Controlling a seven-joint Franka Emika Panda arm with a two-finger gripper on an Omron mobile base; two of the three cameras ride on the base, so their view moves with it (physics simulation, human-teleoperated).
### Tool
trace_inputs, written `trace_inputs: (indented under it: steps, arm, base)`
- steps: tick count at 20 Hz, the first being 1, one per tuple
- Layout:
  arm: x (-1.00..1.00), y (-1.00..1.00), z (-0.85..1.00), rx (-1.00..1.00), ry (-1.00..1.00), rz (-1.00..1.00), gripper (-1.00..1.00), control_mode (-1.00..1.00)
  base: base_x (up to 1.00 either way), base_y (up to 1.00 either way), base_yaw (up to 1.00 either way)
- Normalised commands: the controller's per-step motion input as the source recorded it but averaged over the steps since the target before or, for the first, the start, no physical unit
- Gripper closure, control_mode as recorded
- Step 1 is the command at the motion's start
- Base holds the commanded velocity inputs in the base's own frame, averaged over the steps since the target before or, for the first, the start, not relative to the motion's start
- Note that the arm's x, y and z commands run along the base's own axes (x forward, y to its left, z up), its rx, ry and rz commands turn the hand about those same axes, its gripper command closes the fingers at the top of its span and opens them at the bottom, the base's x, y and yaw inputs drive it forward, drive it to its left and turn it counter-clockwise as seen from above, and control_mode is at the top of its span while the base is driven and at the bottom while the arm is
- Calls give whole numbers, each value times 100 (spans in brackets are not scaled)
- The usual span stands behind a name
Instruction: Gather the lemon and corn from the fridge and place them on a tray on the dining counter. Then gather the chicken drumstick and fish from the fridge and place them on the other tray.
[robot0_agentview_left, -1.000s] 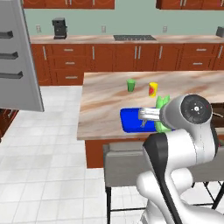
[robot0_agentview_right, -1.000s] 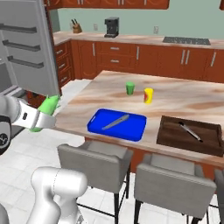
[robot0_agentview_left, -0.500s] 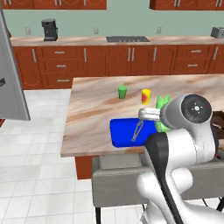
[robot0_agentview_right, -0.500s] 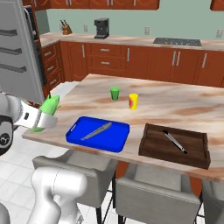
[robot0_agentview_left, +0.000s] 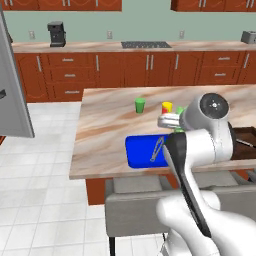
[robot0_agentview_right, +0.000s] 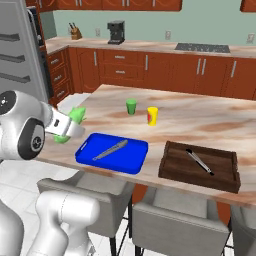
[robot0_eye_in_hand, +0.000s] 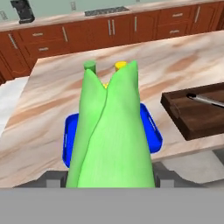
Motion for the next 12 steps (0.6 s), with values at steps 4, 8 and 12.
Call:
trace_inputs:
  steps: [4,8,12]
  arm:
    - [75,-8,-45,1,17,0,100,-100]
    - [62,1,-51,0,26,0,100,-100]
    - [53,4,-44,0,25,0,100,-100]
  base:
    - [0,0,0]
    - [0,0,0]
    - [0,0,0]
